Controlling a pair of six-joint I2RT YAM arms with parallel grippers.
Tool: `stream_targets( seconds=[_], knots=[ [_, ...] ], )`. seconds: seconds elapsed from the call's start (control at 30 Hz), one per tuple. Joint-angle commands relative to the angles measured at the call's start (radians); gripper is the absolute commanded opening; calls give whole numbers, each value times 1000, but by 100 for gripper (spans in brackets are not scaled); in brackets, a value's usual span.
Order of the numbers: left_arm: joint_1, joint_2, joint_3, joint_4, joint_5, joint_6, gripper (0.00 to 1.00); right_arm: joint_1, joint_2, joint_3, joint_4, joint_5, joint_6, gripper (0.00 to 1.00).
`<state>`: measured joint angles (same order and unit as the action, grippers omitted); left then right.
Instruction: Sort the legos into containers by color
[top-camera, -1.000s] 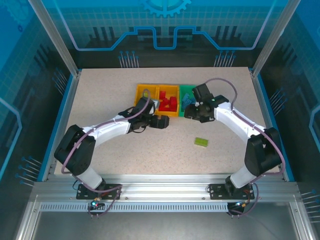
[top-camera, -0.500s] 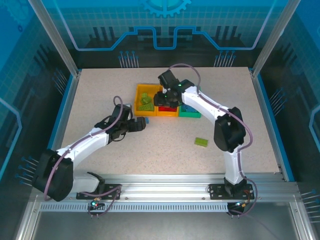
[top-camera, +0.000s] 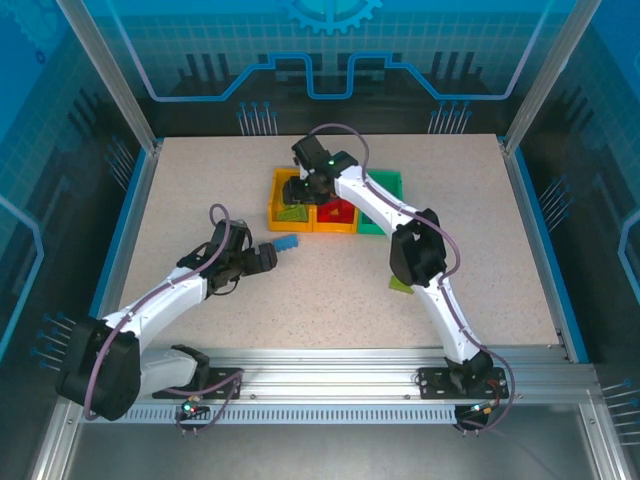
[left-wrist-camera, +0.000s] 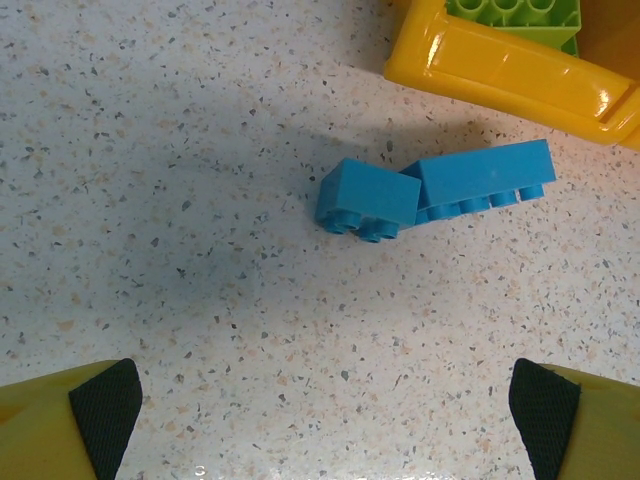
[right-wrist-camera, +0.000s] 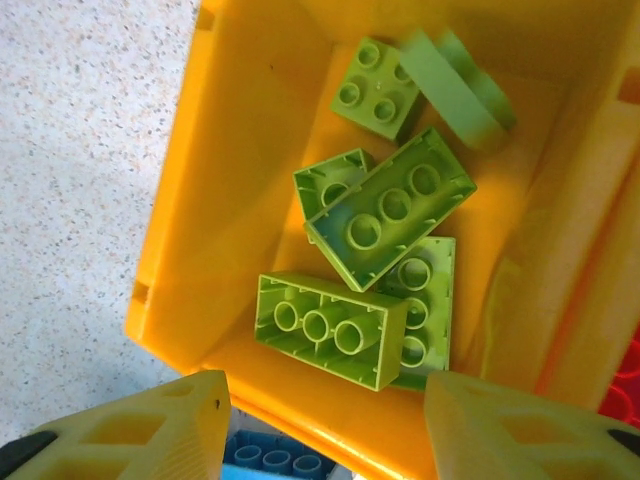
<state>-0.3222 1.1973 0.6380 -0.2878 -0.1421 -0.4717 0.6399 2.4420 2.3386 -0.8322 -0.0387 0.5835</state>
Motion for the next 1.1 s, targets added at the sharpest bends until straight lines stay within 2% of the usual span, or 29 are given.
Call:
stream_targets(
  seconds=[0.0,0.1,0.2,0.3,0.4,0.5,0.57,0.7,0.83,1.07],
  knots=[
    [13,-28,-18,-25,5,-9,99,-2,0,43,-56,-33,8,57],
    [14,-29,-24,-20,8,-10,99,6,-71,-26,-50,-8,-9,65],
    [13,-23,-29,-6,20,-13,99,10,-200,-174,7,1,-21,71],
    [12,-15,-31,-2,37,-10,99,13,-348,-360,45,22,-55,77],
    [12,-11,-33,-6,42,1,99,15,-496,-575,39,116,-96,82],
    [11,-14,-40,-8,41,4,99,-20,-635,-802,-37,246,-28,86],
    [10,-20,-48,0,46,4,99,-67,-742,-1001,-14,243,28,87],
    [8,-34,-58,12,55,7,99,-140,-886,-1250,46,238,100,89],
    [6,-33,-61,12,52,11,99,-173,-928,-1362,59,246,127,90],
    [6,-32,-79,24,56,2,99,-201,-874,-1430,113,219,145,91]
  ],
)
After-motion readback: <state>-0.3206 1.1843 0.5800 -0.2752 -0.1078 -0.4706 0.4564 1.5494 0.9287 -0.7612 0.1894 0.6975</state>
